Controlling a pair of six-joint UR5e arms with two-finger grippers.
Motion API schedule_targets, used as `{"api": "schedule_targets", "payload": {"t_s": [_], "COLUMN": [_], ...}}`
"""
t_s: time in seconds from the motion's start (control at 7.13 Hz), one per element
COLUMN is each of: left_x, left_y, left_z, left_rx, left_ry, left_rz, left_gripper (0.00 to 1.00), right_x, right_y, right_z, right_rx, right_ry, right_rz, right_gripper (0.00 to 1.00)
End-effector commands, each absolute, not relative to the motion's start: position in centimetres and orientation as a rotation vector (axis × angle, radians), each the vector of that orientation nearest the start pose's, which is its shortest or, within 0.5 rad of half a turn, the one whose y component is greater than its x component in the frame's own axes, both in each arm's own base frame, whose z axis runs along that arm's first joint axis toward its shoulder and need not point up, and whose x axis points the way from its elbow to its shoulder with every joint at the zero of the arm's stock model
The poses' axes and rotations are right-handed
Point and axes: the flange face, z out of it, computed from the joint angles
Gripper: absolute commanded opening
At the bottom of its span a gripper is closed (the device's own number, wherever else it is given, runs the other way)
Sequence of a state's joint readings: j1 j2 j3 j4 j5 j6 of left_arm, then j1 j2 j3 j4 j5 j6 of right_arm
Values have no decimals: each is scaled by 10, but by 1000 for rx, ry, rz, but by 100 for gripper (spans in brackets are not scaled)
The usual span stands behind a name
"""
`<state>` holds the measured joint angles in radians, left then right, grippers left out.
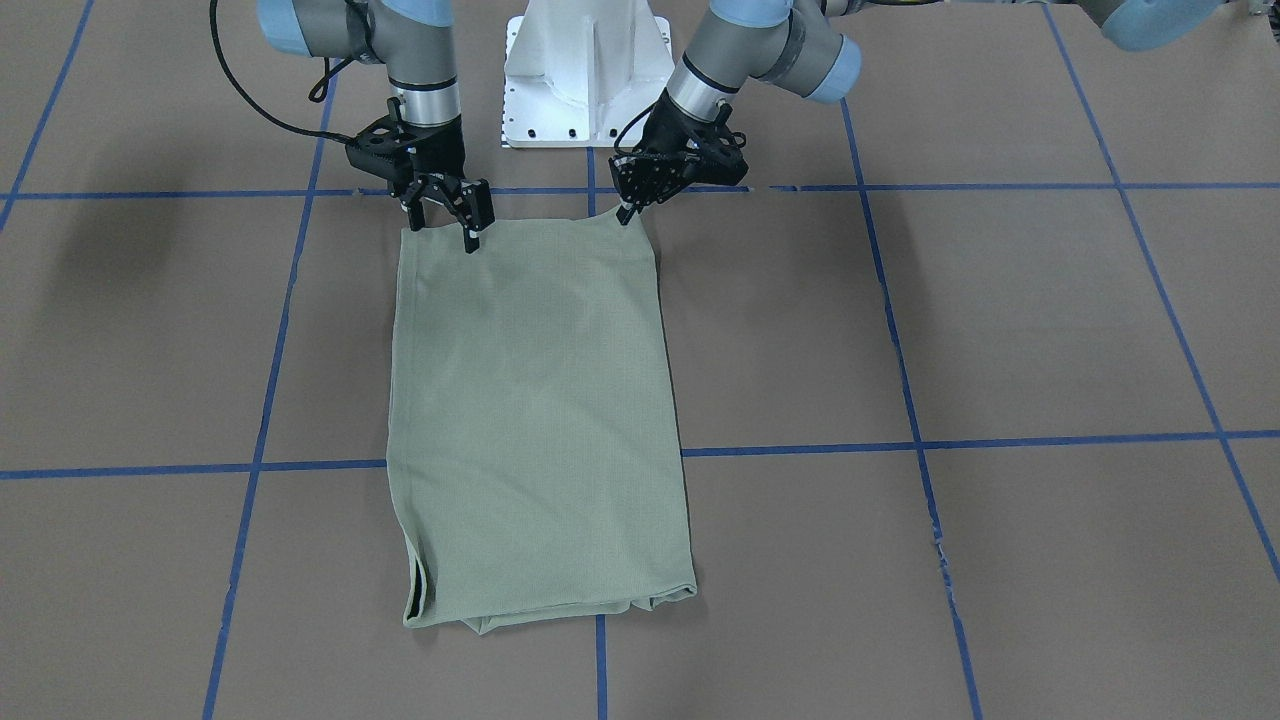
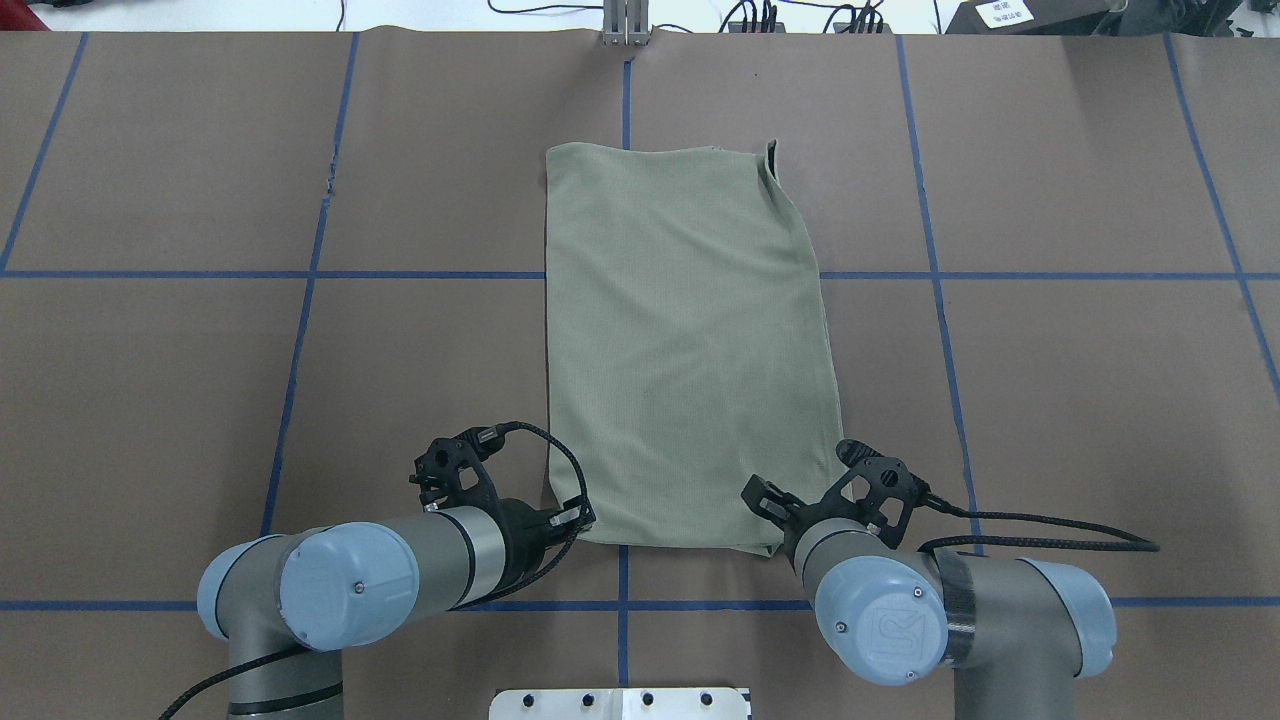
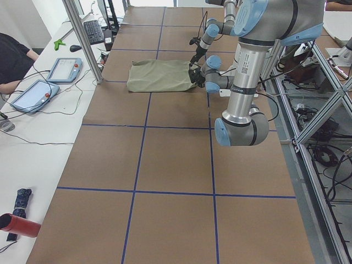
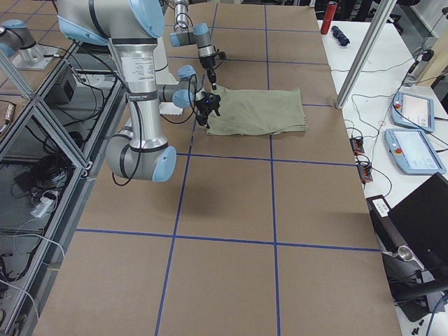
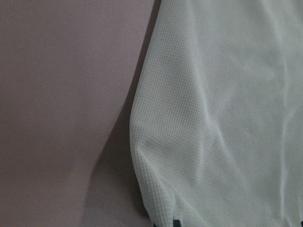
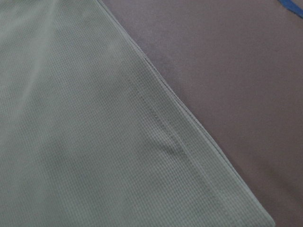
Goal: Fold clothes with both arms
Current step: 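Close both grippers on the shirt's near corners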
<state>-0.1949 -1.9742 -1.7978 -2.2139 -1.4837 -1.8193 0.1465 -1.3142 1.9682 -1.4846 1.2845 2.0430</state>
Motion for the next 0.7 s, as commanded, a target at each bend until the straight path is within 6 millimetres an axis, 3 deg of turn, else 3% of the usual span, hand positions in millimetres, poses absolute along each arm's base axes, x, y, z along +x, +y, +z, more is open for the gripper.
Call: {"api": "schedule_targets", "payload": {"t_s": [0.0,0.56], "left_x": [569,569], "left_y": [-257,-257], "left_z": [257,257], "left_rx": [42,40], "left_ry": [1284,1286], "left_rz": [-437,-436], "left_gripper": [0,0], "right_x": [-531,-540], "right_y": [-237,-238], "right_z": [338,341], "right_rx": [149,167], "right_ry": [-787,-782], "right_rz": [687,700], "right_gripper": [95,90]}}
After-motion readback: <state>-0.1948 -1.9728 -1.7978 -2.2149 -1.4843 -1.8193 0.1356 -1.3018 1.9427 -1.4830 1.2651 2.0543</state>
